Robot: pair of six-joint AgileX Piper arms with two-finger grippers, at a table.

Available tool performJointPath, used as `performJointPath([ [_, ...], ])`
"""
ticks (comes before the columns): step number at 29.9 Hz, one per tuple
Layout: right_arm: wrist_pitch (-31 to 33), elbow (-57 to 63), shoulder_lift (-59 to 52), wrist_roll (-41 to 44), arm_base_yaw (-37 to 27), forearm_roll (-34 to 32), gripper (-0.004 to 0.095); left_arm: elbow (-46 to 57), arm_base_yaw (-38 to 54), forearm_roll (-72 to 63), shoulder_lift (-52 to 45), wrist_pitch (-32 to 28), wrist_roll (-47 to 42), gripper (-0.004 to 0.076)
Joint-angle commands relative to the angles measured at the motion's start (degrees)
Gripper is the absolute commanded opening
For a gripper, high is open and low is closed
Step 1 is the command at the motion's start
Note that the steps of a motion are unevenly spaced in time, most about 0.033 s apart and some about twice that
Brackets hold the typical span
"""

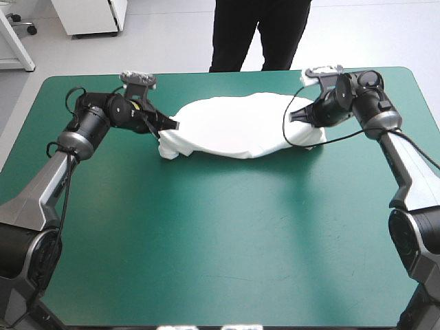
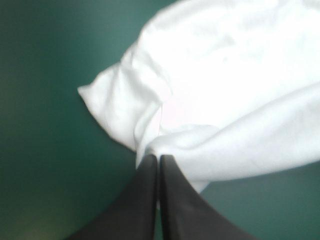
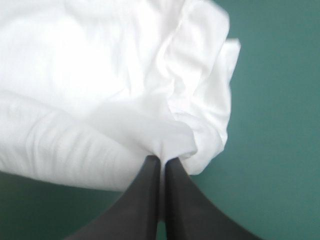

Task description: Fold the cloth

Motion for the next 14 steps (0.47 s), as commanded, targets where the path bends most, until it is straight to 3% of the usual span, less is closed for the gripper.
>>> performJointPath([
  [1, 2.2, 3.3, -3.5, -2.2, -0.2, 3.0, -0.0017, 3.1, -0.2, -1.0, -3.9, 1.3, 0.0, -0.0009],
  [7, 7.1, 11.3, -6.0, -4.2, -0.2, 6.0, -0.0017, 11.6, -0.6, -2.0, -7.7, 2.9, 0.0, -0.0009],
  [14, 7.4, 22.2, -12.1, -4.6, -0.2, 6.4, -0.0017, 24.7, -2.4, -2.1, -16.4, 2.5, -0.7, -0.0009],
])
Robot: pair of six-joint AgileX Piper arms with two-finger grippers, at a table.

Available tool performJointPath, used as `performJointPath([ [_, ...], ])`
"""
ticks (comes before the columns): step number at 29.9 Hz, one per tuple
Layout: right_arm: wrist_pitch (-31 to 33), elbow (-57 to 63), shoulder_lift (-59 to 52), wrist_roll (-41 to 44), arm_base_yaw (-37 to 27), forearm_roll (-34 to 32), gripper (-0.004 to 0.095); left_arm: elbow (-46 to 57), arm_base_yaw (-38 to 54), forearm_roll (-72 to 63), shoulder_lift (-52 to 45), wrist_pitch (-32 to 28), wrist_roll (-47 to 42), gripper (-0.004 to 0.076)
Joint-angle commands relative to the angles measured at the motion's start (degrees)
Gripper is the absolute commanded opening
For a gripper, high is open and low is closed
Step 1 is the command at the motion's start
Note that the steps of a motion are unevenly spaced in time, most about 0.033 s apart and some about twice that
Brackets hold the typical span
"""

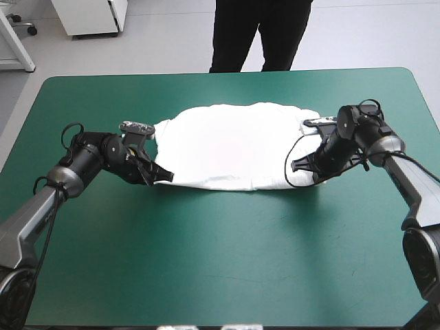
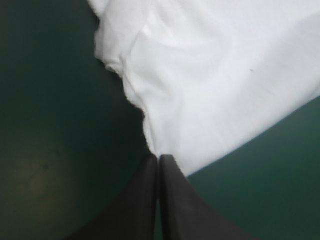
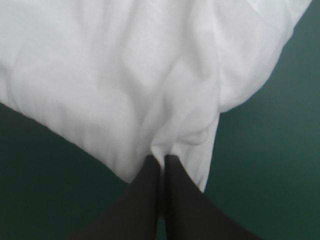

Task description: Fold the cloth

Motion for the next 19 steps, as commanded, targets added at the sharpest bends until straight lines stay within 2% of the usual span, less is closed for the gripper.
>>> performJointPath([
  [1, 0.2, 4.0, -6.5, -1.0, -0.3, 1.0, -0.0017, 4.7, -1.5, -1.1, -6.8, -1.2, -0.7, -0.0009],
  [8, 0.9, 15.8, -14.0, -1.2, -0.3, 1.7, -0.0017, 15.7, -3.4, -1.2, -14.6, -0.1, -1.9, -0.0009],
  [14, -0.1, 24.8, -21.2, -1.2, -0.3, 2.6, -0.0017, 20.5, -3.4, -2.6, -19.1, 1.2, -2.0, -0.0009],
  [19, -1.1, 27.8, -22.9, -1.5, -0.3, 2.6, -0.0013, 22.8, -3.4, -5.8, -19.8, 1.9, -2.0, -0.0008],
])
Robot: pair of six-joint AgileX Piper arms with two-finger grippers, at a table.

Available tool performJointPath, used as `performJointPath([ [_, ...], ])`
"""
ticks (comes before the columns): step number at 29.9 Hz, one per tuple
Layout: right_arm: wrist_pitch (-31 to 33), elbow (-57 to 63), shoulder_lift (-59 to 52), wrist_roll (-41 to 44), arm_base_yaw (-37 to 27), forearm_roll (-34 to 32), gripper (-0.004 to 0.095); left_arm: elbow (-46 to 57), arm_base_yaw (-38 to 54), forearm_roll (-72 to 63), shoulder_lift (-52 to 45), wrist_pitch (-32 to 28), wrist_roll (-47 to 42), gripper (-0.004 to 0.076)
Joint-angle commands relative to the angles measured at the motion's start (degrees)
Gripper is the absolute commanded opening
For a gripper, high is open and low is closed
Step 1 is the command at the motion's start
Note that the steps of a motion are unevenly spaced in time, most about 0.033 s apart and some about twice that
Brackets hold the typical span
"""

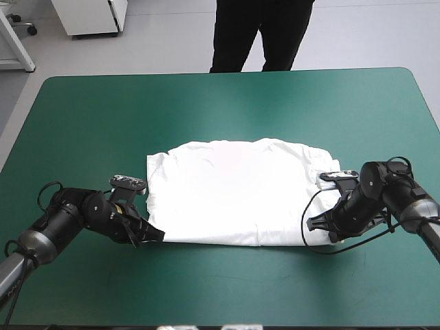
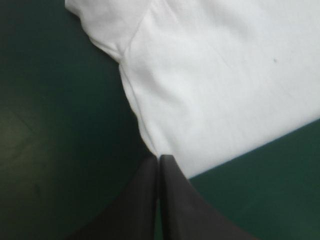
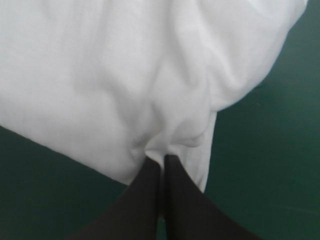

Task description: Fold the cloth

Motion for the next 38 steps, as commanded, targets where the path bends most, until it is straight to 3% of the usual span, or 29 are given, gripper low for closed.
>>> performJointPath([
  [1, -0.6, -0.2, -2.0, -1.0, -0.3, 0.6, -0.0005, -0.5, -0.3, -2.7, -1.6, 0.1, -0.7, -0.0008],
  [4, -1.0, -0.2, -2.0, -1.7, -0.3, 0.8, 0.0069, -0.5, -0.3, -2.5, -1.6, 1.3, -0.7, -0.0003],
  [6, -1.5, -0.2, -2.0, -1.8, -0.3, 0.8, 0.0178, -0.5, -0.3, -2.3, -1.3, 1.7, -0.7, 0.0027],
  [11, -0.4, -2.8, -2.0, -1.6, -0.3, 0.5, 0.0498, -1.3, -0.3, -2.6, -1.3, 2.7, -0.8, 0.0222],
  [14, 2.5, -7.5, -2.0, -1.4, -0.3, -0.5, 0.0584, -5.2, -0.3, -2.5, -1.7, 6.3, -2.3, 0.0337],
  [19, 3.9, -20.1, -2.0, 1.2, -0.3, -5.8, 0.0585, -18.9, -0.3, 2.1, -2.5, 7.9, -4.0, 0.0391],
  [25, 1.2, -32.6, -2.0, 3.2, -0.3, -13.1, 0.0585, -32.9, 1.1, 20.1, 4.3, 6.8, -8.7, 0.0395],
  [31, 1.3, -35.6, -2.0, 3.3, -0.3, -13.6, 0.0584, -35.4, 6.9, 17.0, 13.6, 6.8, -6.3, 0.0409],
  [38, 1.4, -35.6, -2.0, 3.3, -0.3, -13.4, 0.0585, -35.4, 7.3, 14.1, 21.7, 1.6, -5.2, 0.0478],
])
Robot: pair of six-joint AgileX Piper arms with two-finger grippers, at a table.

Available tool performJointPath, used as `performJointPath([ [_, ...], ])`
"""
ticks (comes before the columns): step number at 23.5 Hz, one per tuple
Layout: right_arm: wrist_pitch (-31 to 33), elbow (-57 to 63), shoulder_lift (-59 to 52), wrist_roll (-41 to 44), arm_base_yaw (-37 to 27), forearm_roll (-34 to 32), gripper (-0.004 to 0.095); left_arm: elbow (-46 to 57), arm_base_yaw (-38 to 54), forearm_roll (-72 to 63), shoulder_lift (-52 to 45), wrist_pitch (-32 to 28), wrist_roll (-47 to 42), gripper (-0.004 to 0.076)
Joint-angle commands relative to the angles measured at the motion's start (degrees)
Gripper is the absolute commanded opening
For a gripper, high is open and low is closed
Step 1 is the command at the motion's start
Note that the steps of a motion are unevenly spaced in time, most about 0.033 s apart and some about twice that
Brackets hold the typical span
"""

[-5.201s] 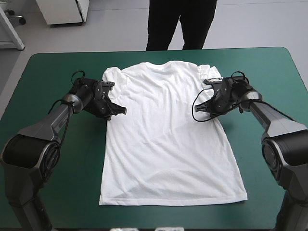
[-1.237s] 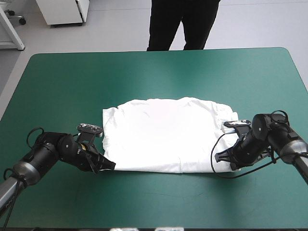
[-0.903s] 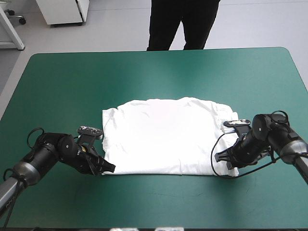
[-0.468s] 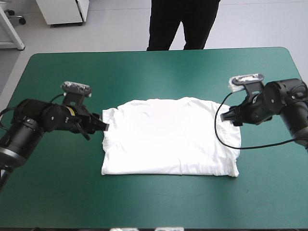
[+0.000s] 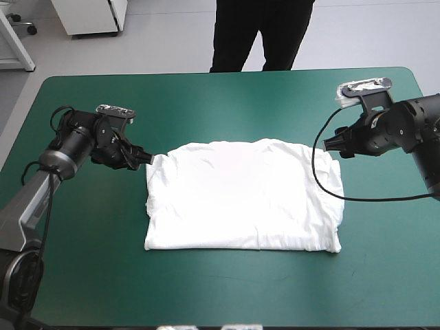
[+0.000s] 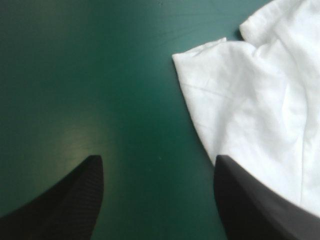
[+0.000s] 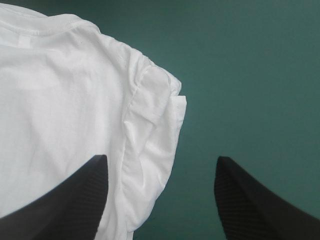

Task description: Fold the cloth

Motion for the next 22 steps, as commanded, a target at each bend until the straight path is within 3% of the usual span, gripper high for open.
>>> performJointPath([
  [1, -2.3, -2.0, -1.7, 0.0, -0.3, -0.5, 0.0585, -2.0, 0.0, -1.7, 1.1, -4.5, 0.1, 0.0478],
  [10, -2.4, -2.0, -1.7, 0.0, -0.3, 0.3, 0.0581, -2.0, 0.0, -4.7, 9.8, -9.3, 0.9, 0.0475],
  [14, -2.5, -2.0, -1.7, 0.0, -0.3, 0.8, 0.0581, -2.0, 0.0, -7.6, 12.6, -8.7, 1.7, 0.0455],
  [18, -2.5, -2.0, -1.7, 0.0, -0.3, 1.6, 0.0581, -2.0, -0.1, -11.0, 14.0, -8.8, 3.7, 0.0288],
  [22, -2.5, -2.0, -1.7, -0.9, -0.3, 3.5, 0.0581, -2.0, -0.1, -12.0, 15.4, -9.1, 3.7, 0.0043],
])
